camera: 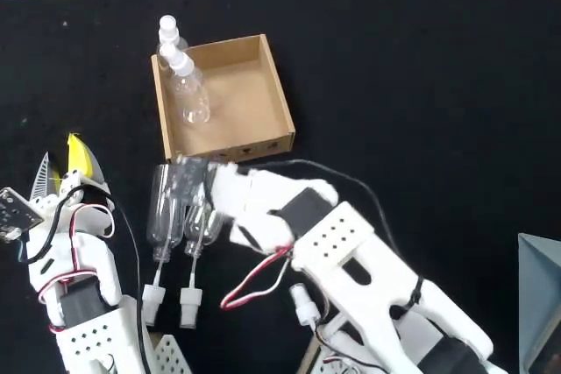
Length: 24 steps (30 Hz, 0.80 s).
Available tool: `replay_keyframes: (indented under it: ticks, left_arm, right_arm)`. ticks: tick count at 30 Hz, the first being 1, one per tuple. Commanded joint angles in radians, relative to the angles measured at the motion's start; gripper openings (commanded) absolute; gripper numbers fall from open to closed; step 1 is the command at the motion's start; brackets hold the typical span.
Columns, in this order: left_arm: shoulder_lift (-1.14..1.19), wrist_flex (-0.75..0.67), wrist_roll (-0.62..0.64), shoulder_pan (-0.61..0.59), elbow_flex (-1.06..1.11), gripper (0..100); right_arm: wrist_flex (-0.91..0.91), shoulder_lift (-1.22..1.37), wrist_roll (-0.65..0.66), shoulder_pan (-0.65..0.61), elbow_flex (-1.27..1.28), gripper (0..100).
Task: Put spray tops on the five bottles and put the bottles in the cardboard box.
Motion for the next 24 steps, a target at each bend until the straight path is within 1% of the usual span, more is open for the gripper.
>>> replay_keyframes:
  ticks: [1, 5, 8, 10, 12, 15, 24]
  left_arm:
    - [-0.018, -0.023, -0.003, 0.015, 0.021, 15]
    - [-0.018, -0.020, -0.005, 0.056, 0.021, 15]
    - [-0.018, -0.020, -0.005, 0.058, 0.021, 15]
    - [-0.018, 0.006, -0.006, 0.077, 0.021, 15]
    - [-0.018, 0.035, -0.052, 0.116, 0.016, 15]
    - [-0.018, 0.097, -0.109, 0.159, -0.005, 15]
    - [-0.018, 0.344, -0.117, 0.278, -0.131, 15]
  right_arm:
    - [-0.083, -0.061, -0.077, 0.071, -0.071, 9.3]
    - [-0.129, -0.061, -0.150, 0.106, -0.071, 9.3]
    - [-0.149, -0.062, -0.189, 0.127, -0.073, 9.3]
    - [-0.160, -0.062, -0.209, 0.144, -0.073, 9.3]
    - [-0.166, -0.077, -0.227, 0.161, -0.073, 9.3]
    - [-0.164, -0.133, -0.267, 0.183, -0.068, 9.3]
    - [-0.164, -0.269, -0.379, 0.318, -0.064, 9.5]
